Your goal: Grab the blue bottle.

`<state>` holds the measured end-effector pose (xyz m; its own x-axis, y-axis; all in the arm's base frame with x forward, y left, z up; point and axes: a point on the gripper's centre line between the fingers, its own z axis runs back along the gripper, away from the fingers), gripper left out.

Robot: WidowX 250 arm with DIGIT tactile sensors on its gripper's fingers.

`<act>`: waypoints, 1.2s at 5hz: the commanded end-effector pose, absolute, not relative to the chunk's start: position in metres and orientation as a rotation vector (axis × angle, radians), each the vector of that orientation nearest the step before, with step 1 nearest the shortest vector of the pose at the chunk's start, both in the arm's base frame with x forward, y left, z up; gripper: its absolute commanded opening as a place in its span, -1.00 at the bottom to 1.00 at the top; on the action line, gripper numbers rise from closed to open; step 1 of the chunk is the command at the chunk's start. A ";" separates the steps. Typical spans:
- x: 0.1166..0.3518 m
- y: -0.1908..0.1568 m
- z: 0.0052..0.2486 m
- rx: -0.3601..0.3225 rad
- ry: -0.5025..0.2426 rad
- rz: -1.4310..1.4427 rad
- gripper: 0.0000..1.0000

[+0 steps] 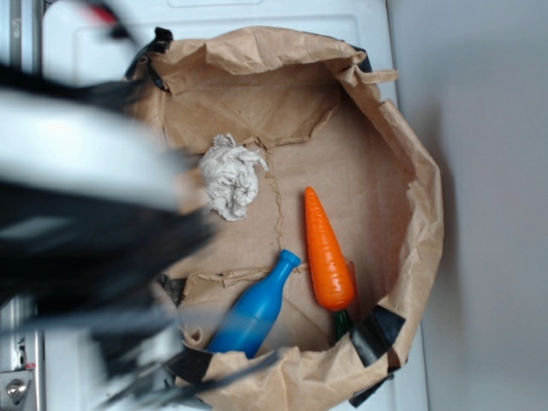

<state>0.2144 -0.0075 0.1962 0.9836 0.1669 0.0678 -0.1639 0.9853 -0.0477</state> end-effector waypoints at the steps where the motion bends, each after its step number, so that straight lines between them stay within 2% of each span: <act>1: 0.219 -0.002 0.208 -0.049 -0.119 0.185 1.00; 2: 0.219 -0.002 0.208 -0.049 -0.119 0.185 1.00; 3: 0.232 -0.004 0.189 -0.003 -0.126 0.292 1.00; 4: 0.240 -0.006 0.179 0.011 -0.127 0.354 1.00; 6: 0.241 -0.006 0.148 -0.023 -0.144 0.453 1.00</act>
<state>0.2377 -0.0089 0.1423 0.8993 0.4232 0.1103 -0.4210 0.9060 -0.0434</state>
